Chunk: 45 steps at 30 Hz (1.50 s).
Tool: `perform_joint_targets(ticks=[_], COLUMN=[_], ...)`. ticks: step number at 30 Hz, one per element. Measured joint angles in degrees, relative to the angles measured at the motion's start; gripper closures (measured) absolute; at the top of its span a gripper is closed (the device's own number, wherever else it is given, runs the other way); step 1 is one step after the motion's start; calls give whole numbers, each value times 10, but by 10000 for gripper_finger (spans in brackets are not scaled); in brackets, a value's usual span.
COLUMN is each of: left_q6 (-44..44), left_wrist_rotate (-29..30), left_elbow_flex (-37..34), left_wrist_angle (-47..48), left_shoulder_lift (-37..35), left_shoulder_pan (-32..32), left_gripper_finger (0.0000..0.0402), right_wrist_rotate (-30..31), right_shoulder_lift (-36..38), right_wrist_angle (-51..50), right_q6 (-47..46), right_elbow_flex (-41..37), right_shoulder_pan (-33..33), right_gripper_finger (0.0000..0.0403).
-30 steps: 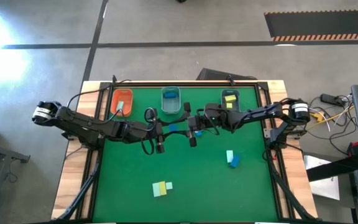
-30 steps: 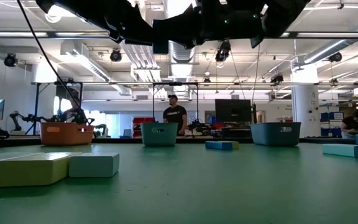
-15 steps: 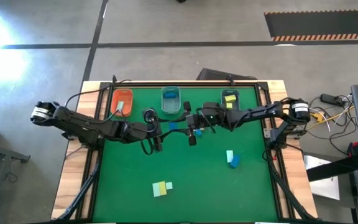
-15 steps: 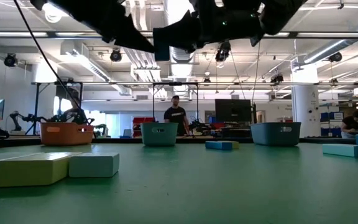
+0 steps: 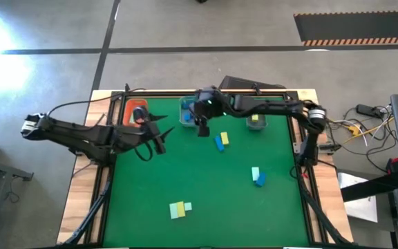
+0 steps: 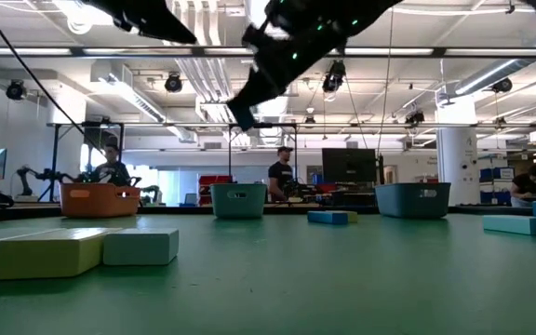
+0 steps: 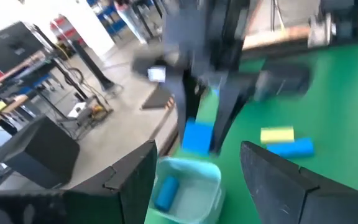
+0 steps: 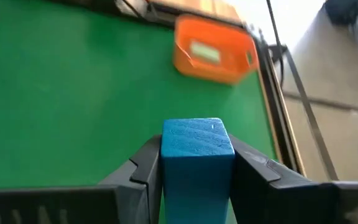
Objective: Sort & place blocks by color
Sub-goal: Put the blue block into the blue bin, then put the light blue block into the orange bin
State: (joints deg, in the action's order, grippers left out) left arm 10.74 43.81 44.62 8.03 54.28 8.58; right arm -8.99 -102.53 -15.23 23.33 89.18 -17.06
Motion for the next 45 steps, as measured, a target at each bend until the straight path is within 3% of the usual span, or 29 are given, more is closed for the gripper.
perform_joint_targets(ticks=[11,23,26,33,45], left_q6=[6,21,21,21,17], left_wrist_rotate=[2,2,2,2,2], left_elbow_flex=[0,0,0,0,0], left_wrist_angle=[3,2,1,2,1], left_shoulder_lift=[-73,-78,-76,-72,-59], left_shoulder_pan=[0,0,0,0,0], left_gripper_finger=[187,187,187,187,187], right_wrist_rotate=[-4,7,30,31,25], right_shoulder_lift=[-188,-323,-339,-342,-274], right_wrist_angle=[-138,-283,-295,-308,-378], right_q6=[35,37,31,31,26], right_elbow_flex=[200,369,386,394,407], right_shoulder_pan=[-68,-82,-82,-82,-76], right_gripper_finger=[284,284,271,192,198])
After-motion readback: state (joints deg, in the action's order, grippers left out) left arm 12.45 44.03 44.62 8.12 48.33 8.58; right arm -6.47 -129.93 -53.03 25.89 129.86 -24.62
